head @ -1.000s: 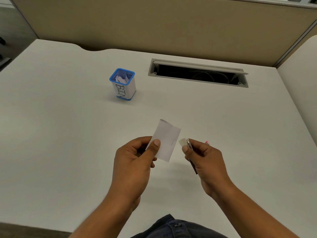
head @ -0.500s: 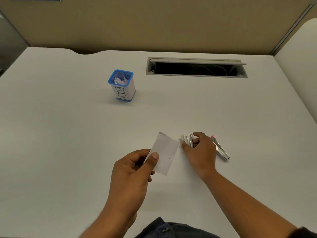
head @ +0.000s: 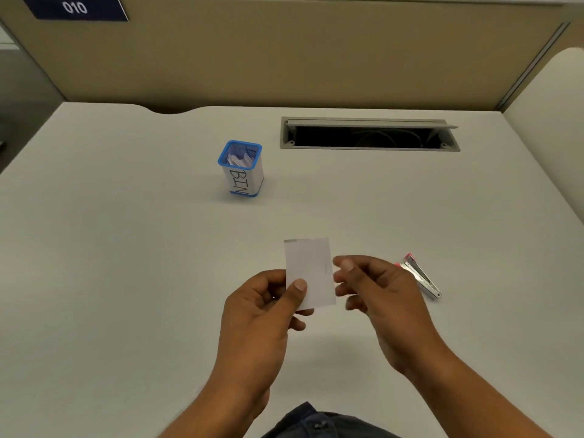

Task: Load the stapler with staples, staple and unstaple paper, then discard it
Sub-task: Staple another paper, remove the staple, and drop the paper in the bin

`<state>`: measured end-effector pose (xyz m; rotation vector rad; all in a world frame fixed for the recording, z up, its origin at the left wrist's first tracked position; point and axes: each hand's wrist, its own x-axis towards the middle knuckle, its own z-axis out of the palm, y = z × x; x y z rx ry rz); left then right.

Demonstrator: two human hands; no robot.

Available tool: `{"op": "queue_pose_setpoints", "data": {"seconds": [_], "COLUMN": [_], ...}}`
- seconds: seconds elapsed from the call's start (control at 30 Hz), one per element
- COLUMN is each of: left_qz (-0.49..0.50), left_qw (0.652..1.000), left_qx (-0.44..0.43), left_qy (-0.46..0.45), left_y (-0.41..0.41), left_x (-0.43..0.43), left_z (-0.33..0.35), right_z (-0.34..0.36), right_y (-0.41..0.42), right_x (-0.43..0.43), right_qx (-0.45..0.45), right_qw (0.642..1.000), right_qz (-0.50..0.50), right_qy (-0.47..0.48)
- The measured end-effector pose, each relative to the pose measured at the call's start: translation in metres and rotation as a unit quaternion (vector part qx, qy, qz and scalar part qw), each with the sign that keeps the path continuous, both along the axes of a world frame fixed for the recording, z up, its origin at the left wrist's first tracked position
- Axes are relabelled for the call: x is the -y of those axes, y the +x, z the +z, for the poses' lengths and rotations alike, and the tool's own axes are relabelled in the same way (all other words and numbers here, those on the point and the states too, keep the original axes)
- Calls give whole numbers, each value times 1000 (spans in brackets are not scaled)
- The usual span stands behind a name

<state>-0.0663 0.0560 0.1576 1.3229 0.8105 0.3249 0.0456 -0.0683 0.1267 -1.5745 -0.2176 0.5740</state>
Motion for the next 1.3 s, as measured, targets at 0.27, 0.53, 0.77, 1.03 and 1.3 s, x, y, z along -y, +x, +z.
{"op": "queue_pose_setpoints", "data": {"seconds": [0.27,0.53,0.77,1.03,1.3], "left_qz": [-59,-8,-94,-33,-83], "left_qw": [995,799,801,996,990], "left_qx": [47,144,103,80,112], "left_qy": [64,584,582,18,2], "left_y": [-4,-9,-4,8,11], "left_x": [-6,-3,3,13,43], "left_z": [19,22,30,49,58], "right_z": [61,85,92,98,104], "right_y": [-19,-22,-15,-9,-5], "right_x": [-1,2,14,37,53], "right_qx": [44,-110,-114,-62,-77], "right_qw": [997,990,991,995,991], "right_qz": [66,86,67,80,97], "right_qy": [-5,6,8,-11,48]}}
